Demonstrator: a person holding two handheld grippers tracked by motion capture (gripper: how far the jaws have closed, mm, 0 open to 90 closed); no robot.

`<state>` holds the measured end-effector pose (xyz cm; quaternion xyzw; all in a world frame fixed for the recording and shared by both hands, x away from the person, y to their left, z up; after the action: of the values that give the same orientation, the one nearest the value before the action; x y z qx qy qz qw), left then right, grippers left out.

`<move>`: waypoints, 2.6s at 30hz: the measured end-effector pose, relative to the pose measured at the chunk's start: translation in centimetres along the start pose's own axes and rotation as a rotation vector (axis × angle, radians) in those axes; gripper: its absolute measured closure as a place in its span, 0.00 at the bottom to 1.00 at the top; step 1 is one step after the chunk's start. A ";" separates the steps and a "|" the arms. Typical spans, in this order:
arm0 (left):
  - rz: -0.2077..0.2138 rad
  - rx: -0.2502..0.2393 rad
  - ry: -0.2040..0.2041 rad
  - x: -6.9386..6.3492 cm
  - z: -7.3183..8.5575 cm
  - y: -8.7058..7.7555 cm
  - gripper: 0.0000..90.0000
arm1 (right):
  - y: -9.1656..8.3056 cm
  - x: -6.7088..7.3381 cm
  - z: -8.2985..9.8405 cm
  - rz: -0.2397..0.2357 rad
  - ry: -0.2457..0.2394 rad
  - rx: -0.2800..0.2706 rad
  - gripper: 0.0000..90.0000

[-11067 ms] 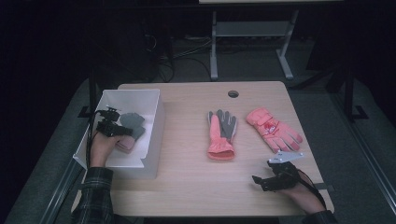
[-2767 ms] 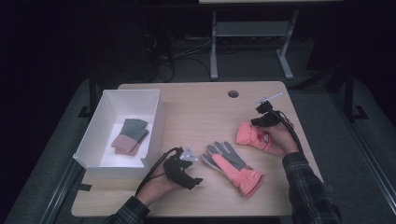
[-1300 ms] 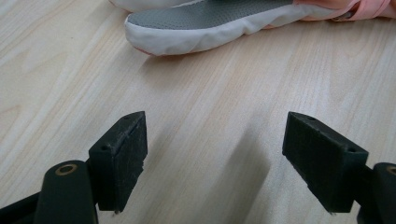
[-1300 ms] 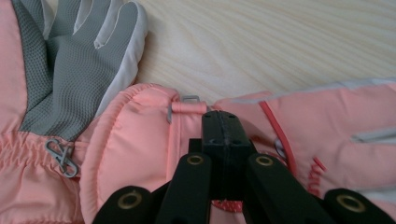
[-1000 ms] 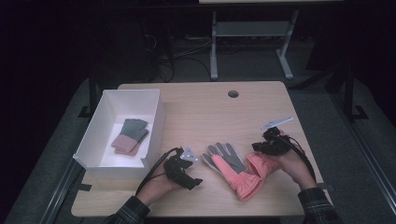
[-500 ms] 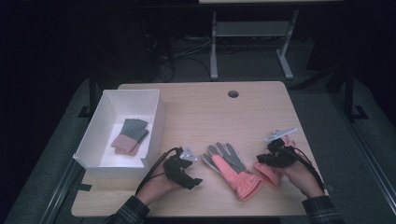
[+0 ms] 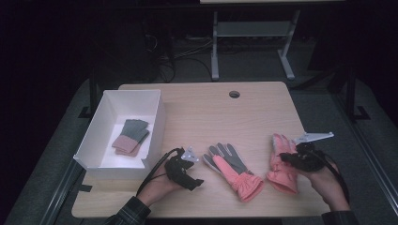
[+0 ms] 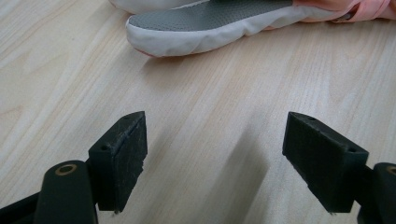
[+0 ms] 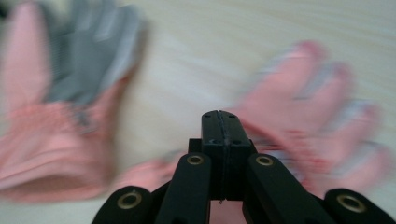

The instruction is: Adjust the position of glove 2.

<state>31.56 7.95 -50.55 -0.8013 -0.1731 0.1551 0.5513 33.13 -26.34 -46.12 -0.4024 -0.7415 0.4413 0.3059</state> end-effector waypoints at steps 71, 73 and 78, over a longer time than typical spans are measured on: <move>0.024 -0.012 -0.030 0.1 1.2 -0.1 0.22 | 3.0 2.8 -3.7 -0.120 -0.054 0.009 0.92; 0.023 -0.010 -0.027 0.0 1.2 -0.1 0.22 | 2.0 3.0 -4.0 -0.123 -0.070 -0.015 0.92; 0.024 -0.014 -0.034 0.0 1.1 0.0 0.22 | -0.5 4.7 -5.0 -0.136 -0.099 -0.058 0.92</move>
<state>31.10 8.86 -50.93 -0.8043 -0.1738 0.1744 0.5408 34.73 -20.42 -43.06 -0.3372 -0.7938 0.4173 0.2864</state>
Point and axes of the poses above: each handheld gripper's, and its own axes: y roughly forward along the jaws, z roughly out of its underside, x roughly to its left, the point moved 7 cm from there along y, roughly forward along the jaws, and after that the axes turned 15 degrees about x, right-handed, at the moved point
